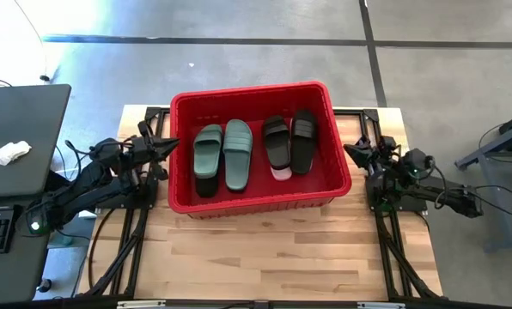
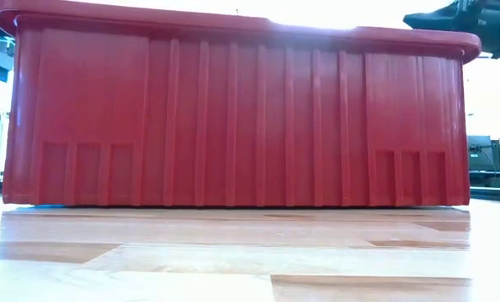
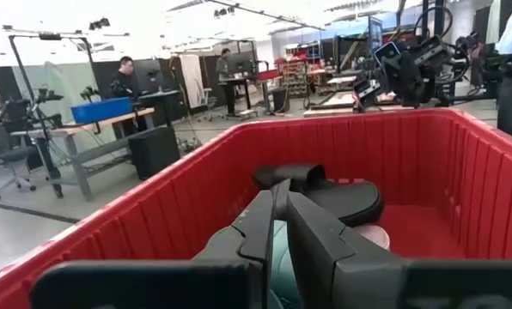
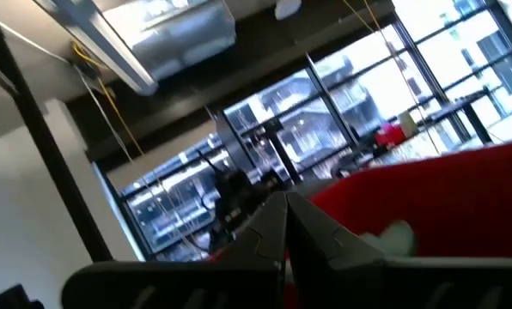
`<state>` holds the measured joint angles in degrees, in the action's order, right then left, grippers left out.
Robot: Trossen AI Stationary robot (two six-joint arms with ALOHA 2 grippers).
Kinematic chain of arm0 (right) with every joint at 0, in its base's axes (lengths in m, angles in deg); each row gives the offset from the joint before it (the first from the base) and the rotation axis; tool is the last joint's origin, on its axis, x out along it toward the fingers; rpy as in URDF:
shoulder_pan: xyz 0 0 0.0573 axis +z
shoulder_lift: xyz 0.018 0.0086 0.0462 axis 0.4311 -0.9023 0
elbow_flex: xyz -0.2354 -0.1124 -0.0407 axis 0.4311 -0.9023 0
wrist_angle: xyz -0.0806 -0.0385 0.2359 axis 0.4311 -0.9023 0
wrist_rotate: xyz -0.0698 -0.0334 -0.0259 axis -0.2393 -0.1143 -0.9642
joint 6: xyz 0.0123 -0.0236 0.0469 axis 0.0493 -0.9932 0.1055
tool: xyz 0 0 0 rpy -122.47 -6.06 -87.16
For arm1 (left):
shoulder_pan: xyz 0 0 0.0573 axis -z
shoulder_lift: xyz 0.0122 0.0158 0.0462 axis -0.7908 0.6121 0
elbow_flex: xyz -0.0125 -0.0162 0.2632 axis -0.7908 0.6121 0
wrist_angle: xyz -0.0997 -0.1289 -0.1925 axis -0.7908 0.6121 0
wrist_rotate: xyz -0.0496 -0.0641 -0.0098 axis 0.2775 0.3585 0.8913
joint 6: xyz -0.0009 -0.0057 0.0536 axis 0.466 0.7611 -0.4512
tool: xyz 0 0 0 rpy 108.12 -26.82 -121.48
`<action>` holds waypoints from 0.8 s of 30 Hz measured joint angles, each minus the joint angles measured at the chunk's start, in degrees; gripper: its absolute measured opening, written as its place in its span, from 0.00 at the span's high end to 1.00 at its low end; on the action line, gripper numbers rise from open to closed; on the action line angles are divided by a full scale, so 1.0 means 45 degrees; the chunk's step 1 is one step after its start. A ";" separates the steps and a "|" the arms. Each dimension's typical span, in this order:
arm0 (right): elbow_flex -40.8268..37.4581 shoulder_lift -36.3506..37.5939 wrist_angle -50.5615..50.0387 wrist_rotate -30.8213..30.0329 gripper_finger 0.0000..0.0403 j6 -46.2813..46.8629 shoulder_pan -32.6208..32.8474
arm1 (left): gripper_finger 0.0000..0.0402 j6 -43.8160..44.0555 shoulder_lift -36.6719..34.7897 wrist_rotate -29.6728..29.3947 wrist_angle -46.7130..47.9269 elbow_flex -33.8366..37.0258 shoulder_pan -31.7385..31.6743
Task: Pick and place slides into bin
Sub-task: Return to Home Position
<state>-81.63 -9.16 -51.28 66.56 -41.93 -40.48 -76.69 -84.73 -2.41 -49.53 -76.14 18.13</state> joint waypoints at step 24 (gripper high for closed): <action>0.0000 -0.0002 -0.3397 -0.0041 1.00 -0.5380 0.0002 | 0.94 -0.2528 0.0000 -0.1872 0.0477 0.0041 0.0005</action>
<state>-81.63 -9.17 -66.56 66.38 -66.14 -40.47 -88.06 -84.73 -10.84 -47.38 -75.96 18.15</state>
